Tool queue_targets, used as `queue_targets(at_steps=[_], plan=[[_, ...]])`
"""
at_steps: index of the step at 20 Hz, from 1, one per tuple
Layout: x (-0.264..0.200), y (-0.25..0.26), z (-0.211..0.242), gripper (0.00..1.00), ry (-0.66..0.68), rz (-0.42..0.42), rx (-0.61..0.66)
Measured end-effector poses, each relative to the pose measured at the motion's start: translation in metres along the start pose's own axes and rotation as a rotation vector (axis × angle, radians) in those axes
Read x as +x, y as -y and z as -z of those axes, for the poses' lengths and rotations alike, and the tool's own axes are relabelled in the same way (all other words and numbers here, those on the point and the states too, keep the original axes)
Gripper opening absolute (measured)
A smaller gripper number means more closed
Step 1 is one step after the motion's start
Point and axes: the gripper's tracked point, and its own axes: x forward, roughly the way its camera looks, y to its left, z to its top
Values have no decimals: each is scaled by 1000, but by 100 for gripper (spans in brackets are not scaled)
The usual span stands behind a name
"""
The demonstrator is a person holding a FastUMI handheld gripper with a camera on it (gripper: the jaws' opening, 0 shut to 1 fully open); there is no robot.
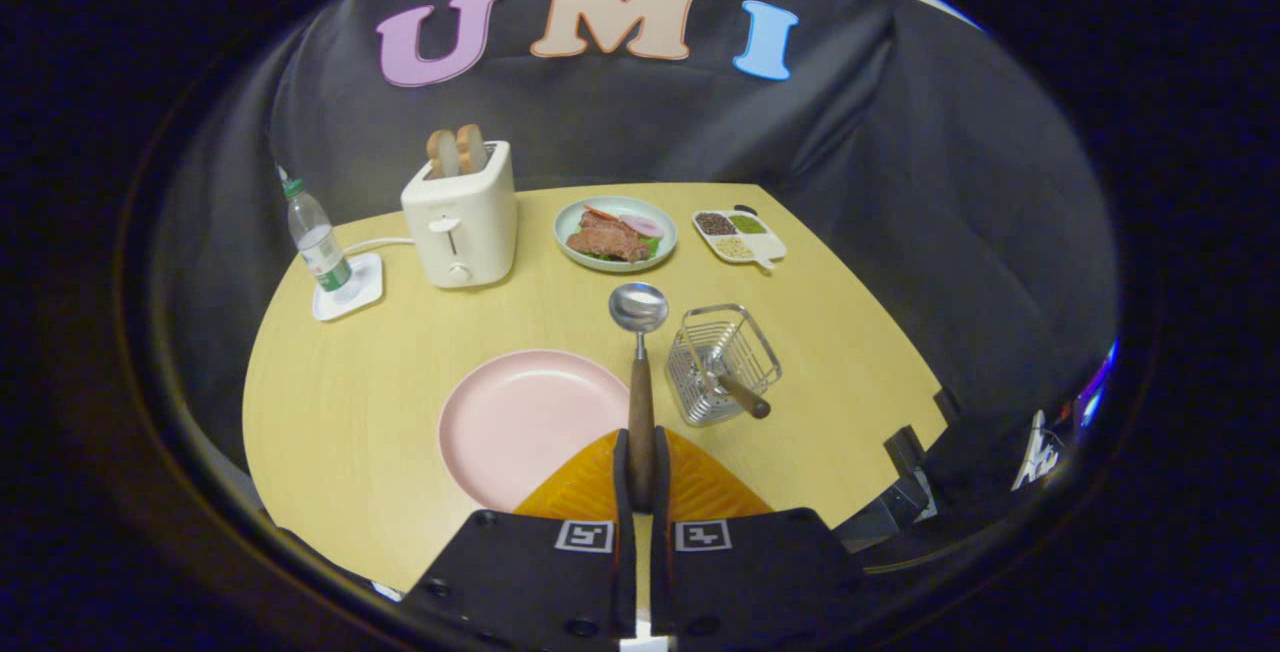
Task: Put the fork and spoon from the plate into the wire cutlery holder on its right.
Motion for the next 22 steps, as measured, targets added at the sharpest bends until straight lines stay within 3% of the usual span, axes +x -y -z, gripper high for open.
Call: queue_targets(at_steps=[9, 12, 22], plan=[[16, 36, 1, 8, -173, 109, 269], [19, 45, 8, 8, -264, 119, 246], [38, 65, 0, 9, -384, 106, 125]])
